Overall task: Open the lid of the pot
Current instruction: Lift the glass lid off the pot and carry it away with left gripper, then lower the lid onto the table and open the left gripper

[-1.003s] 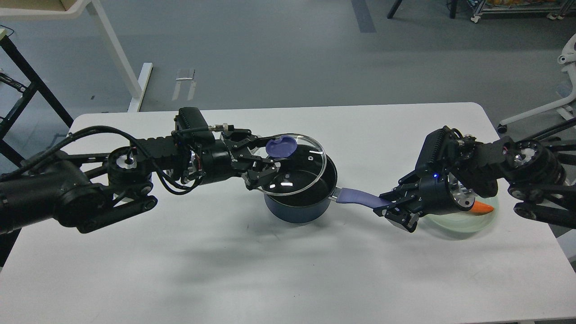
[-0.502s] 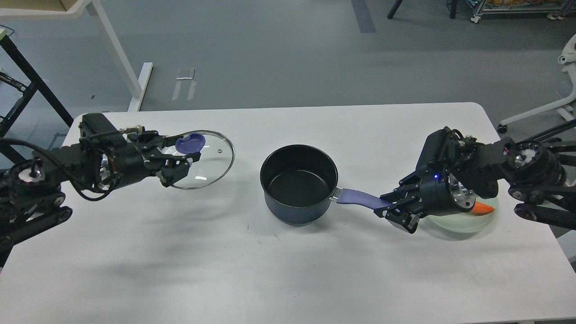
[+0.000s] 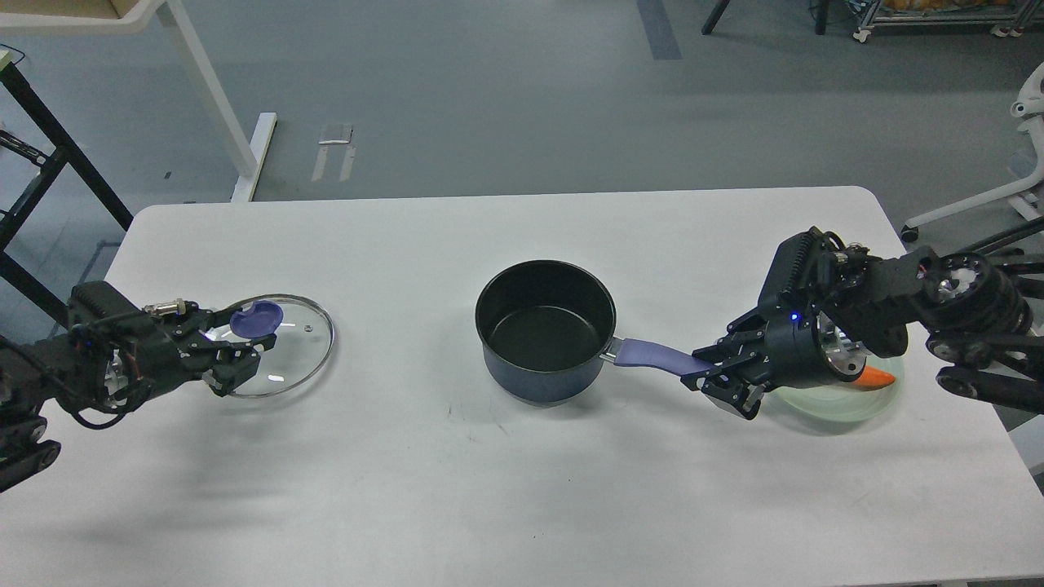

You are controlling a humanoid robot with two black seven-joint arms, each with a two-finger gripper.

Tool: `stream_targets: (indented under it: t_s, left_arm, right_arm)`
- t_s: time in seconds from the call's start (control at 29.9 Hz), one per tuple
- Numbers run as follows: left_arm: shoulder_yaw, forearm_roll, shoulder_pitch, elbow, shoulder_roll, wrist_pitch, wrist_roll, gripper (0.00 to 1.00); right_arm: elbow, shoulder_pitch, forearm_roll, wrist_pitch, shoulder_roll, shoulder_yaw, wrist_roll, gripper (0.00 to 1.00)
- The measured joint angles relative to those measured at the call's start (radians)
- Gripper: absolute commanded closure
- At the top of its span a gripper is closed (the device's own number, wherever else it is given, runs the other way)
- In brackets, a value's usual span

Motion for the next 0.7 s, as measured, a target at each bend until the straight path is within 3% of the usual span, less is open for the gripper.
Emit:
stream_targets:
  t_s: [0.23, 0.3, 0.37, 0.6, 0.7]
  left_arm:
    - [0.000, 0.000, 0.003, 0.003, -0.002, 0.001, 0.000, 0.56]
    - [0.000, 0.000, 0.005, 0.004, -0.002, 0.001, 0.000, 0.46]
    - [0.000, 0.000, 0.006, 0.004, -0.003, 0.001, 0.000, 0.28]
    - [-0.003, -0.002, 0.004, 0.004, -0.005, 0.002, 0.001, 0.21]
    - [-0.004, -0.025, -0.002, 0.003, -0.004, 0.002, 0.000, 0.13]
  right_arm:
    - [0.000, 0.000, -0.001, 0.000, 0.000, 0.000, 0.000, 0.78]
    - [0.000, 0.002, -0.001, 0.000, 0.000, 0.001, 0.000, 0.77]
    - [0.000, 0.004, -0.001, 0.000, 0.000, 0.002, 0.000, 0.74]
    - [0.000, 0.004, -0.001, 0.000, 0.000, 0.002, 0.000, 0.69]
    - [0.000, 0.005, -0.001, 0.000, 0.000, 0.001, 0.000, 0.56]
